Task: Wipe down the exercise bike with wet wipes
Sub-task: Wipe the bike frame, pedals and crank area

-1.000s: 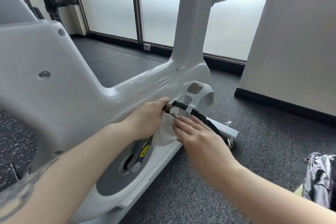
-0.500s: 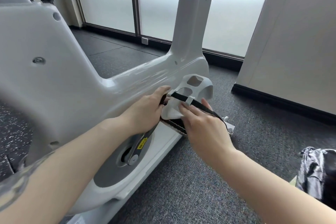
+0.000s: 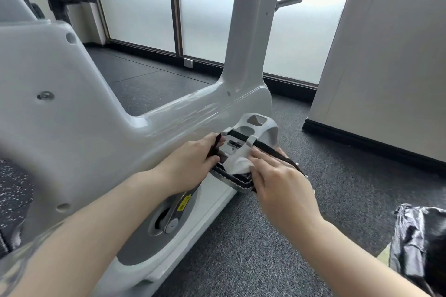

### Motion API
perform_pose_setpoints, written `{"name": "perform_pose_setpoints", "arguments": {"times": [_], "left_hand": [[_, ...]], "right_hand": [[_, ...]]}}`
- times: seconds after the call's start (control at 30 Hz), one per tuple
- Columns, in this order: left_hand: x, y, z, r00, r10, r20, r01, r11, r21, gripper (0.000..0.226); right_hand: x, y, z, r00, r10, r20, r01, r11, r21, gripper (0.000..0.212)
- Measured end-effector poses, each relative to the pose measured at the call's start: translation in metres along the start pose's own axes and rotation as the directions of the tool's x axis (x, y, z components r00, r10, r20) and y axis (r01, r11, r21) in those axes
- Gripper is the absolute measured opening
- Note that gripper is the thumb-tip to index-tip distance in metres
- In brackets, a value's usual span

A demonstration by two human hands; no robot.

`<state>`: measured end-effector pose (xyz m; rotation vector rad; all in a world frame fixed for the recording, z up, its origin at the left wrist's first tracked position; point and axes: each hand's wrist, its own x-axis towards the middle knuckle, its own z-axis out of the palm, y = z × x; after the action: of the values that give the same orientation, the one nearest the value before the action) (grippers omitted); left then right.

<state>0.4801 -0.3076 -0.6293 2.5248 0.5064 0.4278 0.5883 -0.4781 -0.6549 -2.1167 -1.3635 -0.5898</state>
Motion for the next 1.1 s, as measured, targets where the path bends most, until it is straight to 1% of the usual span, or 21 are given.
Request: {"name": "perform_pose_setpoints", "arguments": {"times": [0.07, 0.17, 0.27, 0.33, 0.4, 0.47, 0.53, 0.6, 0.63, 0.7, 0.77, 0.8, 0.83, 0.87, 0.9, 0.93, 0.97, 1.0, 1.03, 1.07, 1.1], "left_hand": [[0.001, 0.0, 0.0, 1.0, 0.011, 0.006, -0.011, 1.0, 0.006, 0.046], [0.001, -0.001, 0.001, 1.0, 0.015, -0.004, -0.015, 1.0, 0.01, 0.047], [0.0, 0.0, -0.001, 1.0, 0.012, 0.011, -0.012, 1.0, -0.009, 0.051], [-0.002, 0.001, -0.003, 0.999, 0.025, 0.044, -0.025, 1.0, 0.008, 0.063], [-0.004, 0.002, -0.006, 0.994, 0.04, 0.101, -0.041, 0.999, 0.013, 0.078], [-0.006, 0.004, -0.009, 0.986, 0.042, 0.162, -0.046, 0.999, 0.021, 0.096], [-0.004, 0.005, -0.011, 0.978, 0.034, 0.208, -0.047, 0.997, 0.057, 0.104], [-0.001, 0.006, -0.013, 0.971, 0.002, 0.239, -0.023, 0.996, 0.084, 0.107], [0.001, 0.007, -0.014, 0.969, -0.013, 0.246, -0.012, 0.995, 0.099, 0.107], [0.003, 0.007, -0.015, 0.966, -0.026, 0.256, -0.012, 0.989, 0.147, 0.104], [0.003, 0.006, -0.013, 0.968, -0.032, 0.25, -0.022, 0.978, 0.21, 0.1], [0.001, 0.004, -0.01, 0.971, -0.025, 0.237, -0.031, 0.973, 0.23, 0.098], [0.0, 0.002, -0.007, 0.975, -0.014, 0.22, -0.04, 0.971, 0.237, 0.096], [-0.002, 0.0, -0.004, 0.98, 0.004, 0.196, -0.051, 0.97, 0.237, 0.094], [-0.004, -0.003, -0.001, 0.985, 0.025, 0.17, -0.065, 0.969, 0.238, 0.092], [-0.005, -0.005, -0.001, 0.988, 0.04, 0.152, -0.077, 0.967, 0.244, 0.09], [-0.007, -0.004, -0.001, 0.988, 0.041, 0.147, -0.077, 0.965, 0.249, 0.088], [-0.008, -0.002, -0.001, 0.988, 0.03, 0.154, -0.07, 0.963, 0.259, 0.086], [-0.009, 0.0, -0.002, 0.986, 0.023, 0.167, -0.074, 0.949, 0.306, 0.084], [-0.009, 0.003, -0.003, 0.985, 0.036, 0.167, -0.101, 0.91, 0.403, 0.081], [-0.01, 0.006, -0.007, 0.987, 0.069, 0.147, -0.137, 0.838, 0.527, 0.078]], "right_hand": [[0.01, -0.003, 0.005, 0.999, 0.043, 0.013, -0.043, 0.999, -0.029, 0.026], [0.018, -0.015, 0.018, 0.995, 0.088, 0.056, -0.092, 0.994, 0.066, 0.032], [0.005, -0.01, 0.011, 0.999, -0.035, 0.026, 0.033, 0.996, 0.088, 0.025], [-0.002, 0.004, -0.001, 0.996, -0.085, 0.025, 0.084, 0.995, 0.059, 0.024], [0.002, 0.02, -0.007, 0.993, -0.114, 0.03, 0.112, 0.992, 0.055, 0.029], [0.004, 0.026, -0.005, 0.993, -0.111, 0.04, 0.106, 0.987, 0.12, 0.035], [0.003, 0.027, 0.0, 0.996, -0.09, 0.017, 0.086, 0.982, 0.167, 0.032], [0.004, 0.027, -0.001, 0.999, -0.015, 0.052, 0.0, 0.964, 0.267, 0.024], [0.005, 0.028, -0.002, 0.995, 0.036, 0.094, -0.066, 0.938, 0.34, 0.026], [-0.003, 0.024, -0.006, 0.977, 0.191, 0.094, -0.212, 0.83, 0.516, 0.034], [-0.024, 0.011, -0.004, 0.921, 0.387, -0.04, -0.254, 0.676, 0.692, 0.047], [-0.038, 0.0, -0.002, 0.889, 0.437, -0.137, -0.207, 0.652, 0.73, 0.053], [-0.054, -0.01, 0.003, 0.871, 0.423, -0.248, -0.129, 0.685, 0.717, 0.053], [-0.071, -0.021, 0.01, 0.879, 0.334, -0.34, -0.037, 0.759, 0.65, 0.042], [-0.088, -0.029, 0.022, 0.909, 0.166, -0.383, 0.079, 0.833, 0.548, 0.03], [-0.102, -0.034, 0.035, 0.941, 0.036, -0.335, 0.147, 0.851, 0.504, 0.027], [-0.113, -0.038, 0.048, 0.976, 0.005, -0.219, 0.116, 0.837, 0.535, 0.029], [-0.12, -0.043, 0.059, 0.991, 0.122, -0.058, -0.062, 0.791, 0.609, 0.028], [-0.119, -0.049, 0.068, 0.938, 0.32, 0.13, -0.324, 0.687, 0.65, 0.028], [-0.111, -0.054, 0.079, 0.803, 0.514, 0.301, -0.571, 0.521, 0.634, 0.03], [-0.098, -0.057, 0.09, 0.631, 0.66, 0.407, -0.737, 0.345, 0.582, 0.034]]}}
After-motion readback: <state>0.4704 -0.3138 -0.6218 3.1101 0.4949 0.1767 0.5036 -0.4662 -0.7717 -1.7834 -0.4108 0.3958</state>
